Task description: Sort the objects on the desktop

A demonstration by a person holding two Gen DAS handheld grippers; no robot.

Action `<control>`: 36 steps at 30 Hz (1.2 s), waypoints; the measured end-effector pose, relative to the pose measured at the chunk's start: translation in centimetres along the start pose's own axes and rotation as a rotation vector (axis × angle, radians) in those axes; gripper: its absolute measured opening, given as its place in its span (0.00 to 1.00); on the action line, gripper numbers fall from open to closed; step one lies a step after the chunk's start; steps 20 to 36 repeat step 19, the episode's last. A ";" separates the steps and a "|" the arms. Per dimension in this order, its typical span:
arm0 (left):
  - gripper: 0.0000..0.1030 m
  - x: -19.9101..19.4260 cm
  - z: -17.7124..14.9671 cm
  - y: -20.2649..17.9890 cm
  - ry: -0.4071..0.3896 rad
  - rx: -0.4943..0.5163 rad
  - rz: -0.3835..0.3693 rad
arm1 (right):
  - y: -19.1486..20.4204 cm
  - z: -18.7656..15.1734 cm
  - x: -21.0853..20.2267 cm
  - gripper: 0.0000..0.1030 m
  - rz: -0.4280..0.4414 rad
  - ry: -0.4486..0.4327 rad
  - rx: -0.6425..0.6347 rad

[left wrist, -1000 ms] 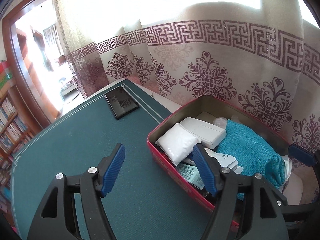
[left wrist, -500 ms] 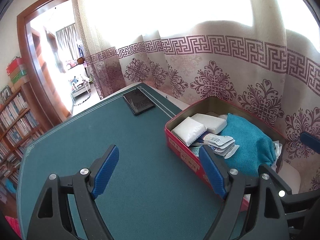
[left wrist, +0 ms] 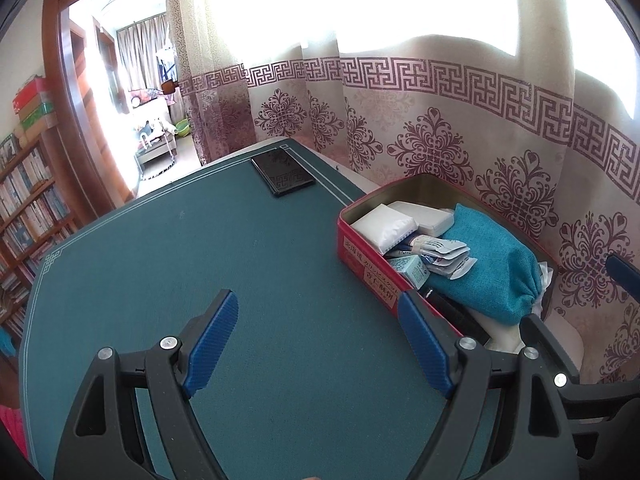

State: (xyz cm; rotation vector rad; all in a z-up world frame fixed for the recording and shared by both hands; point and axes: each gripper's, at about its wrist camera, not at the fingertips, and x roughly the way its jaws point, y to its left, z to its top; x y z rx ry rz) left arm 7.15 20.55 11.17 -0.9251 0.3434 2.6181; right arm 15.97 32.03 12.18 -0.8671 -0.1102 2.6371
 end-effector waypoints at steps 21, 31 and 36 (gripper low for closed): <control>0.83 -0.9 -0.7 -0.6 -0.027 0.037 -0.013 | 0.6 -0.9 -0.5 0.99 -0.014 0.005 -0.021; 0.83 -0.9 -0.7 -0.6 -0.027 0.037 -0.013 | 0.6 -0.9 -0.5 0.99 -0.014 0.005 -0.021; 0.83 -0.9 -0.7 -0.6 -0.027 0.037 -0.013 | 0.6 -0.9 -0.5 0.99 -0.014 0.005 -0.021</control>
